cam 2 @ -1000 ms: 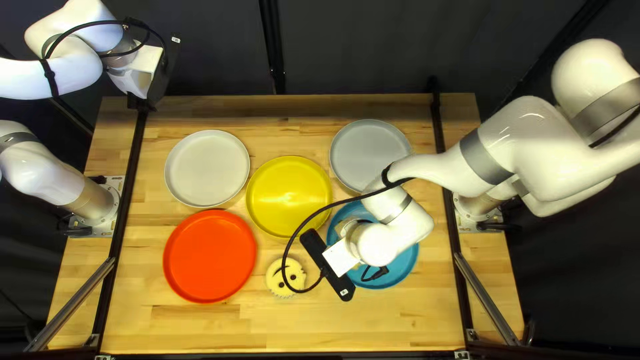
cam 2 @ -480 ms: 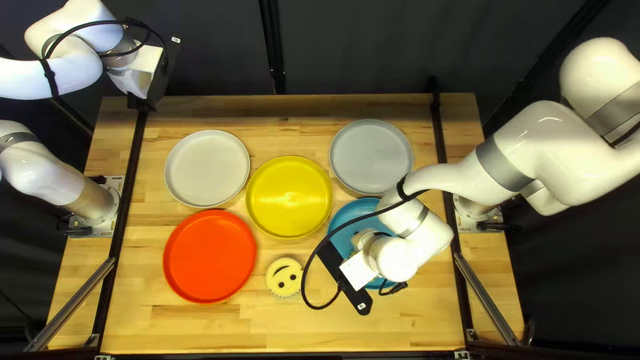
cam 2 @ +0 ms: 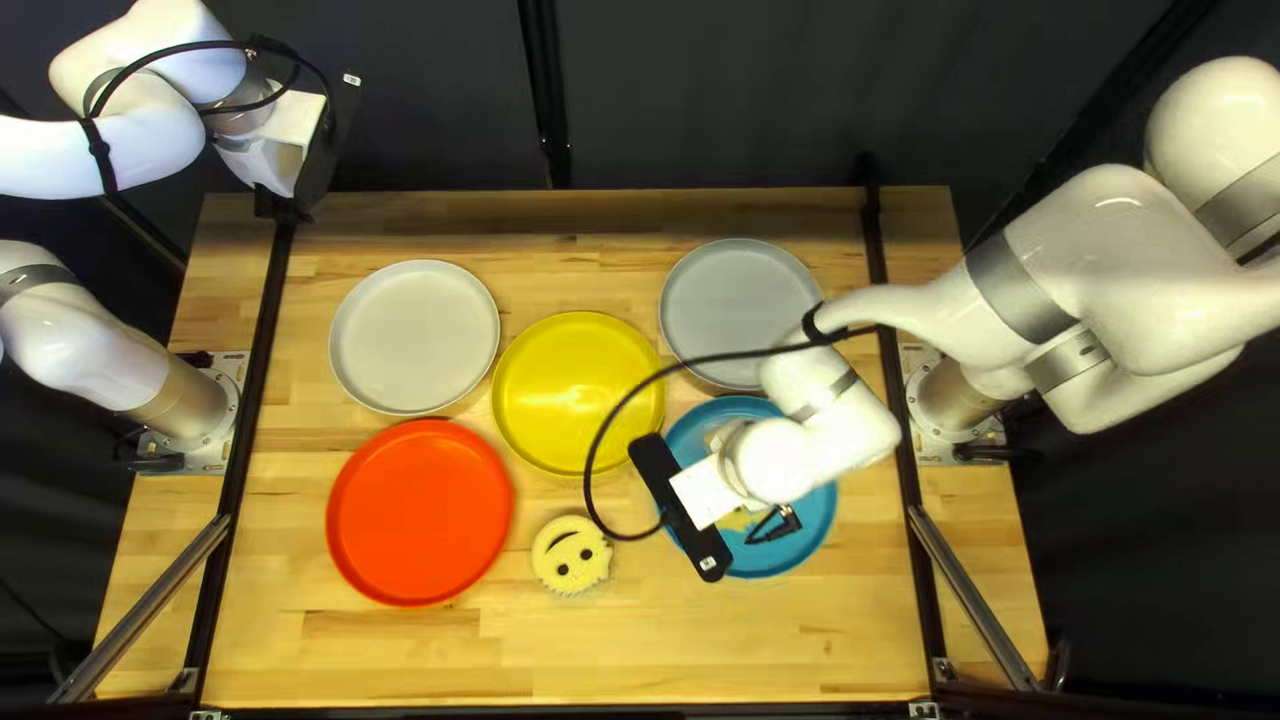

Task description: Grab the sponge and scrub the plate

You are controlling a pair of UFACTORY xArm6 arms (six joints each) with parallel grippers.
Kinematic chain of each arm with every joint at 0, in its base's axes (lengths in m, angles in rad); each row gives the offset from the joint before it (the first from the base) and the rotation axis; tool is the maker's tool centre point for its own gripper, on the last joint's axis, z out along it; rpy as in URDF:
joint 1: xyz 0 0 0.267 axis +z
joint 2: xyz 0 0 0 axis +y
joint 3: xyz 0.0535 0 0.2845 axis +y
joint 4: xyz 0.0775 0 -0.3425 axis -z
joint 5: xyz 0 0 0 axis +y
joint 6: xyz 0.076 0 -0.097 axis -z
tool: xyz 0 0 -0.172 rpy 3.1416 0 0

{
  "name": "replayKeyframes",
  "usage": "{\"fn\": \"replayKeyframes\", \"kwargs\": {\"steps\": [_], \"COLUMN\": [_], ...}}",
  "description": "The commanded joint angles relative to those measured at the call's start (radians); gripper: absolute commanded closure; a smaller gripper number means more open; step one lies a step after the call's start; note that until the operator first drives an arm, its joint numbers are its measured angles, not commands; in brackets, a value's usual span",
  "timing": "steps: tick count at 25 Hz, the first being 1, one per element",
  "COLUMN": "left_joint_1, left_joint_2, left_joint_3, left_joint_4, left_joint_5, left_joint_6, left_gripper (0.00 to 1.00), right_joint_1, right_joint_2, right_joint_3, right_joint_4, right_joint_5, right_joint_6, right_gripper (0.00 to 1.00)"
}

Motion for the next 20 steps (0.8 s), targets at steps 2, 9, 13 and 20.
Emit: {"fn": "replayKeyframes", "kwargs": {"steps": [2, 9, 13, 20], "left_joint_1": [0.0, 0.0, 0.0, 0.0], "left_joint_2": [0.0, 0.0, 0.0, 0.0], "left_joint_3": [0.0, 0.0, 0.0, 0.0], "left_joint_4": [0.0, 0.0, 0.0, 0.0], "left_joint_5": [0.0, 0.0, 0.0, 0.0], "left_joint_6": [0.0, 0.0, 0.0, 0.0], "left_gripper": [0.0, 0.0, 0.0, 0.0], "right_joint_1": [-0.116, -0.251, -0.258, -0.258], "right_joint_2": [0.04, 0.177, 0.176, 0.176], "right_joint_3": [-0.09, -0.266, -0.264, -0.264], "right_joint_4": [0.061, 0.136, 0.149, 0.149], "right_joint_5": [0.013, 0.028, 0.026, 0.026], "right_joint_6": [-0.13, -0.269, -0.281, -0.281], "right_gripper": [1.0, 1.0, 1.0, 1.0]}}
